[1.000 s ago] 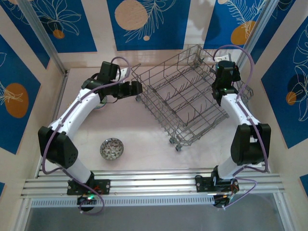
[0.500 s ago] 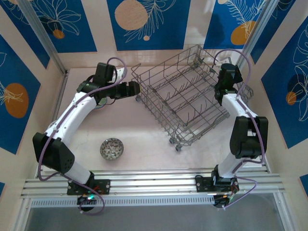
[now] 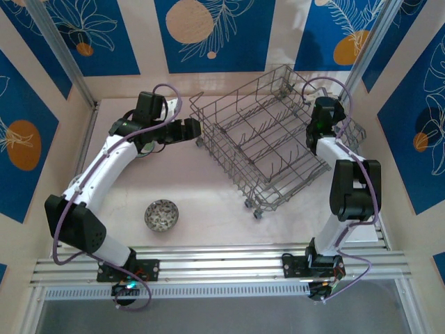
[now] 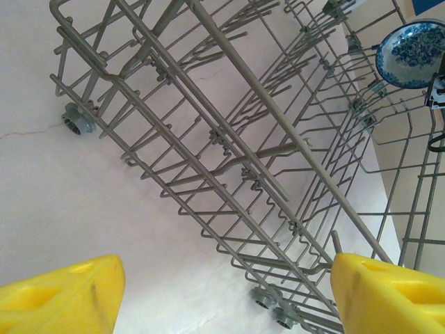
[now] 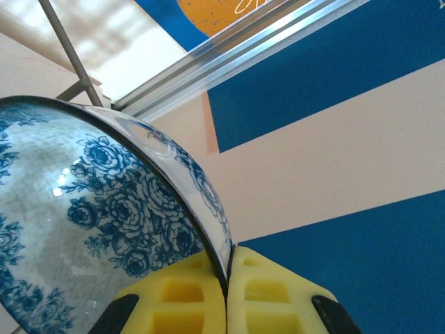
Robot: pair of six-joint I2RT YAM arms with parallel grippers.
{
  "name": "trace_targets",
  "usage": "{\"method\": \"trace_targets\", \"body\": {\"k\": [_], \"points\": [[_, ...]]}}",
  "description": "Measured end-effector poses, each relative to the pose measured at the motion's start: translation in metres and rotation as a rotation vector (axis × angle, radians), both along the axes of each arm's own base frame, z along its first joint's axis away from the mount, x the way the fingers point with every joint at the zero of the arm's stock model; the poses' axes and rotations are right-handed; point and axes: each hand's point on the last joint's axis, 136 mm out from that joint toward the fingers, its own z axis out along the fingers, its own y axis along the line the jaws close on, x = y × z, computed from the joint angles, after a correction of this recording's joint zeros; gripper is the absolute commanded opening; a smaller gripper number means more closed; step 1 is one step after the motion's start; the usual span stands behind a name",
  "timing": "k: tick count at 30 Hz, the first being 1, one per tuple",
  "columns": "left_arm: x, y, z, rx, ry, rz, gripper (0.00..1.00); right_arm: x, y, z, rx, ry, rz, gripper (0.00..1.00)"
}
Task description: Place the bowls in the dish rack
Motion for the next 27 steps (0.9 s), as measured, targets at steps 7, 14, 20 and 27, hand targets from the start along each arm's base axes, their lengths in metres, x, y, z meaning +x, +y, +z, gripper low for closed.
{"method": "trace_targets", "body": {"k": [7,14,20,27], "points": [[-0.002,0.001,-0.002,0.002,0.004,0.0,0.78,-0.003,0.013,-0.004,-0.064,0.0,0.024,0.0],[-0.003,0.001,-0.007,0.005,0.013,0.0,0.78,-0.006,0.027,-0.015,-0.103,0.031,0.059,0.0],[-0.004,0.001,-0.011,0.008,0.021,-0.001,0.78,-0.007,0.029,-0.016,-0.116,0.034,0.062,0.0],[-0.005,0.002,-0.011,0.007,0.019,0.0,0.78,-0.009,0.027,-0.019,-0.118,0.041,0.054,0.0]]}}
